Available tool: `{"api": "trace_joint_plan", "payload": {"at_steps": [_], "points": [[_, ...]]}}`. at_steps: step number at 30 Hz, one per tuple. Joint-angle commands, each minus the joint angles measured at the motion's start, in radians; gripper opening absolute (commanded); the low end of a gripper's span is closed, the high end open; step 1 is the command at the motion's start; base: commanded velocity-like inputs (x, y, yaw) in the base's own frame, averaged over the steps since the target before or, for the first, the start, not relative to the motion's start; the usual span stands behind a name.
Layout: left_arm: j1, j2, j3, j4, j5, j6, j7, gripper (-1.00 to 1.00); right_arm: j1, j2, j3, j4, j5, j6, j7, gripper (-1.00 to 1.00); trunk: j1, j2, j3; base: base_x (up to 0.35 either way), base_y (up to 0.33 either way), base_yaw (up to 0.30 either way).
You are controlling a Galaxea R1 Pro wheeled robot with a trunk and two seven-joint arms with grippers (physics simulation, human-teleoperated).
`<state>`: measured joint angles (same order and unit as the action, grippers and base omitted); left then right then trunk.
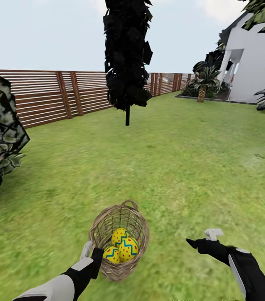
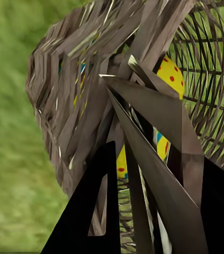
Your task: Take the three Easter eggs out of the wicker basket on the lawn in the garden, then place them on the lawn next to a single tree (choose any tree) so that all three eggs are next to the same tree and none are left in the basket.
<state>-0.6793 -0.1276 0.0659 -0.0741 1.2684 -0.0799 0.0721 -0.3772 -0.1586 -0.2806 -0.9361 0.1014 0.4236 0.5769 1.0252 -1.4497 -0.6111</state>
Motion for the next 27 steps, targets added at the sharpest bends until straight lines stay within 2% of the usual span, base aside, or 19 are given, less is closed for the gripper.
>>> {"api": "trace_joint_plan", "payload": {"at_steps": [1,22,27], "points": [[0.0,0.0,0.006,-0.003,-0.006,-0.001,0.006,-1.0,0.0,0.0,-0.003,-0.001,0.011,0.003,0.008,1.0,-0.004,0.007,0.003,0.0,0.0,-0.259],[0.0,0.0,0.006,-0.003,-0.006,-0.001,0.006,-1.0,0.0,0.001,-0.003,0.011,0.008,0.001,0.004,1.0,-0.085,0.154,0.084,0.0,0.0,-0.259],[0.0,-0.001,0.006,-0.003,-0.006,-0.001,0.006,-1.0,0.001,-0.009,-0.006,0.045,0.003,-0.002,0.005,1.0,-0.104,0.189,0.104,0.0,0.0,-0.259]]}}
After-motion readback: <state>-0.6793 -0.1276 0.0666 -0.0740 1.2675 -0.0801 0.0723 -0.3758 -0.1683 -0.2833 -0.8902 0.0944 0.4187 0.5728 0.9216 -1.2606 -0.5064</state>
